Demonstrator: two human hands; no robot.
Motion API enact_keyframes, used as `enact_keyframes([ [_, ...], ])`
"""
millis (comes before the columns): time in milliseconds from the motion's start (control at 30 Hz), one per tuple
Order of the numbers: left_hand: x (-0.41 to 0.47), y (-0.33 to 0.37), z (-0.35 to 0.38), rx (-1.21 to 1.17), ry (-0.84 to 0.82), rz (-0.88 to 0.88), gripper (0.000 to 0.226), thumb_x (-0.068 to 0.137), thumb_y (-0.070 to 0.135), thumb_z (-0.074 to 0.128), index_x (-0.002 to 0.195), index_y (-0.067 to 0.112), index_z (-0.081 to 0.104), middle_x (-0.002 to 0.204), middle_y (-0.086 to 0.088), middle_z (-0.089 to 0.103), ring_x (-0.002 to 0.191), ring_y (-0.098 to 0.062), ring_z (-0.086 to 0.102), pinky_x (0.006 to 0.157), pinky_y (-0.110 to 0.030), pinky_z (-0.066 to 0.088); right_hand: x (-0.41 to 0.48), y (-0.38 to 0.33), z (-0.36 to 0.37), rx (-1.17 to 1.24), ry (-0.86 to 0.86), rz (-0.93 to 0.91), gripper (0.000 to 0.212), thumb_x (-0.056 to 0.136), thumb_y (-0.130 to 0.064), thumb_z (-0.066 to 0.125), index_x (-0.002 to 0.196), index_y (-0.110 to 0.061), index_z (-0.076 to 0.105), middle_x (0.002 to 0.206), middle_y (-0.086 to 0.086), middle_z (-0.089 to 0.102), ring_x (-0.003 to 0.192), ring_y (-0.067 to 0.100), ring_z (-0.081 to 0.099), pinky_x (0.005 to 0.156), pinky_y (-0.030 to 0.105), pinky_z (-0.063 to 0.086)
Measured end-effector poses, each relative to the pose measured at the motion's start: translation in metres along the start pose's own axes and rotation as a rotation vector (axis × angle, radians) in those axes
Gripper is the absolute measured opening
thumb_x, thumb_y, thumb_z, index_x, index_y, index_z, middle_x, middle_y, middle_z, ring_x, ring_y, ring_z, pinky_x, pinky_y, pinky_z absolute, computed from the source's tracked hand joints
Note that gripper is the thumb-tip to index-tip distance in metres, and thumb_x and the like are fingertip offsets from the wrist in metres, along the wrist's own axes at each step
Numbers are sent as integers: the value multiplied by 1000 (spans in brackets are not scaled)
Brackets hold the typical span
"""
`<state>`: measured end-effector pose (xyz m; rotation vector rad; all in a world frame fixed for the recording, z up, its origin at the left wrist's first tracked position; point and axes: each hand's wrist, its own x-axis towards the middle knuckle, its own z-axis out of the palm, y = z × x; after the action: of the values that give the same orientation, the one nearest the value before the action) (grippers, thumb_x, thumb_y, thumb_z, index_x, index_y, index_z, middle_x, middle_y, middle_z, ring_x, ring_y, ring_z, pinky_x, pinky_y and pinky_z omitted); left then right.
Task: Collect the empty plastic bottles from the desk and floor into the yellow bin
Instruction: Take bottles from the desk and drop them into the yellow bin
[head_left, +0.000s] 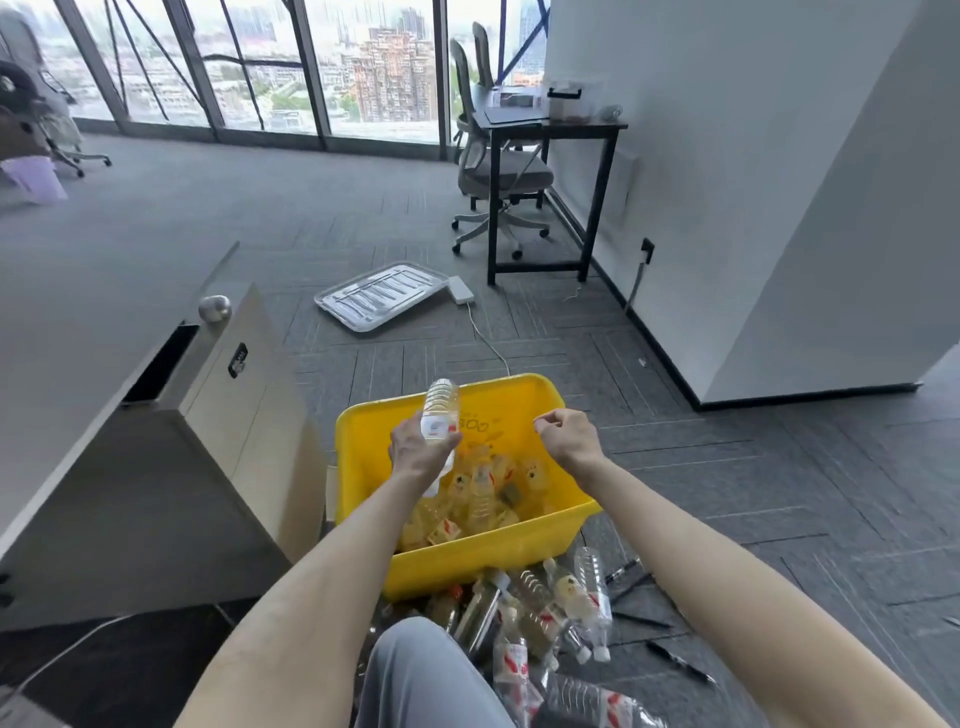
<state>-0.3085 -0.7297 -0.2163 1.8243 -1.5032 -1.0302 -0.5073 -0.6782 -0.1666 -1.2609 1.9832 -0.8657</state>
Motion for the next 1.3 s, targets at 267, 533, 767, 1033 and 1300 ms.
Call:
enact_keyframes([
  [267, -13, 6, -23, 591, -139, 235, 59, 97, 36, 50, 151, 25, 28, 161, -1, 16, 147, -25, 15, 113, -45, 27, 2, -3, 2, -32, -16, -31, 29, 99, -25, 51, 120, -10, 63, 119, 9, 64, 102, 21, 56, 89, 36, 48],
  [533, -33, -15, -90, 713, -113, 118, 49, 98, 40, 46, 144, 23, 42, 151, -4, 33, 138, -26, 34, 110, -44, 36, -12, -43, 34, -195, -111, -237, 24, 94, -21, 56, 112, -11, 68, 113, 9, 69, 104, 23, 63, 87, 35, 53],
  [767, -70, -10, -180, 792, 37, 124, 41, 99, 35, 38, 137, 22, 47, 143, -4, 41, 123, -27, 49, 97, -42, 43, -54, -116, 79, -257, -206, -564, 29, 93, -20, 56, 118, -11, 67, 123, 8, 67, 113, 24, 61, 89, 33, 48],
  [1033, -145, -23, -309, 818, 384, 176, 35, 96, 30, 42, 126, 21, 58, 136, -3, 51, 129, -24, 44, 105, -37, 37, -131, -216, 152, -178, -280, -905, 26, 90, -20, 57, 114, -19, 69, 119, 5, 66, 112, 24, 60, 90, 32, 47],
  [1300, -251, -94, -415, 675, 668, 1, 30, 96, 29, 46, 120, 21, 62, 133, -1, 53, 125, -22, 46, 97, -34, 42, -223, -291, 236, -113, -400, -1096, 31, 89, -22, 58, 120, -19, 65, 124, 2, 61, 113, 23, 60, 89, 31, 46],
])
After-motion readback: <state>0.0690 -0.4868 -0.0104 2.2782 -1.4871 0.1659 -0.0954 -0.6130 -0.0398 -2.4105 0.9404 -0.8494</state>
